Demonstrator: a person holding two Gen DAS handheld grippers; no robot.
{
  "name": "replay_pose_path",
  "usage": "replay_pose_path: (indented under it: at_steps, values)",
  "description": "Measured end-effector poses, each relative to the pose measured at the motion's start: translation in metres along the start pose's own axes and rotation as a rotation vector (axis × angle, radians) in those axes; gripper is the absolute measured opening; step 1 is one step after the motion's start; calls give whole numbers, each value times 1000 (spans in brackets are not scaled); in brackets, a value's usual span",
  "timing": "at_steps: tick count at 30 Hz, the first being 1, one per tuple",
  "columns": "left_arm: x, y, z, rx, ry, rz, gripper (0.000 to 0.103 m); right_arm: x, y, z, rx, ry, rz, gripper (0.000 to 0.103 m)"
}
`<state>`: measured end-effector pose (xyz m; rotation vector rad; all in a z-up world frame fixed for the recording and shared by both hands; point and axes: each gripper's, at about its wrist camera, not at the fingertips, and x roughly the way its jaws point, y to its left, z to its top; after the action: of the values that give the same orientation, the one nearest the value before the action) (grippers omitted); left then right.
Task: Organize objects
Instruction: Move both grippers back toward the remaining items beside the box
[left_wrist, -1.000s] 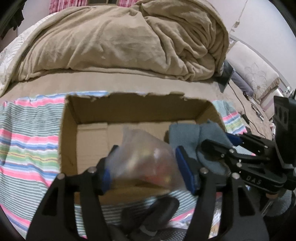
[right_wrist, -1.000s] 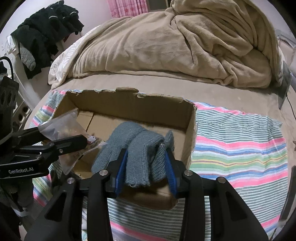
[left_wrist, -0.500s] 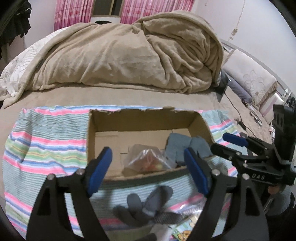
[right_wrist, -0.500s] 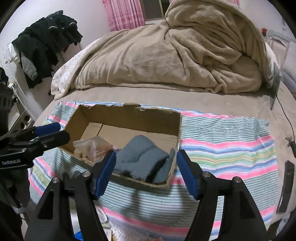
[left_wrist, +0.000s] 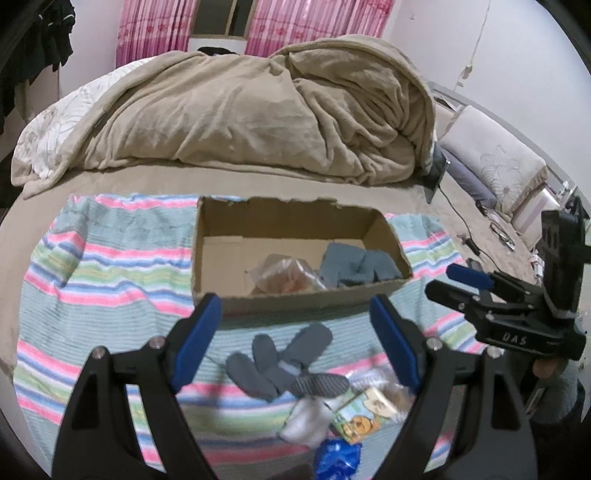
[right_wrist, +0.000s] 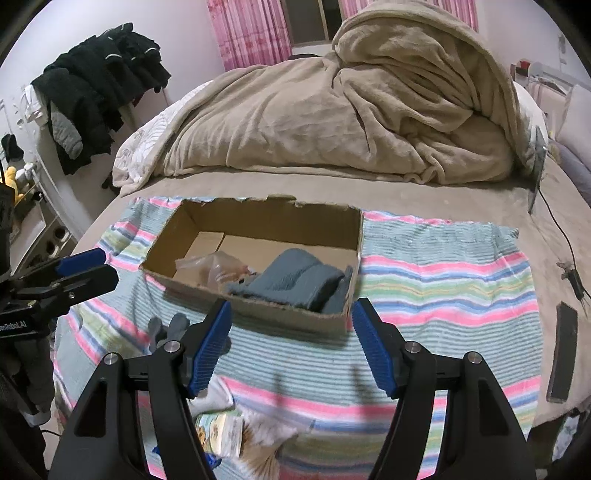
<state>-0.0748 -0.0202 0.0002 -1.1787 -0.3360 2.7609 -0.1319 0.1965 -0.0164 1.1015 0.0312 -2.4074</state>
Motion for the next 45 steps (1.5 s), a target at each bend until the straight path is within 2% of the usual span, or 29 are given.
replay_pose_path:
  at_steps: [12, 31, 38, 45]
  values:
    - [-5, 5, -40, -52, 23, 32, 84, -9, -3, -29, 15, 33, -15, 71]
    - [24, -1, -112, -66, 204, 23, 84, 8, 4, -81, 30, 141, 4, 71]
    - [39, -20, -132, 9, 294, 12, 84, 11, 0, -94, 44, 158, 7, 71]
    - [59, -44, -153, 130, 393, 61, 84, 9, -2, -98, 55, 150, 14, 71]
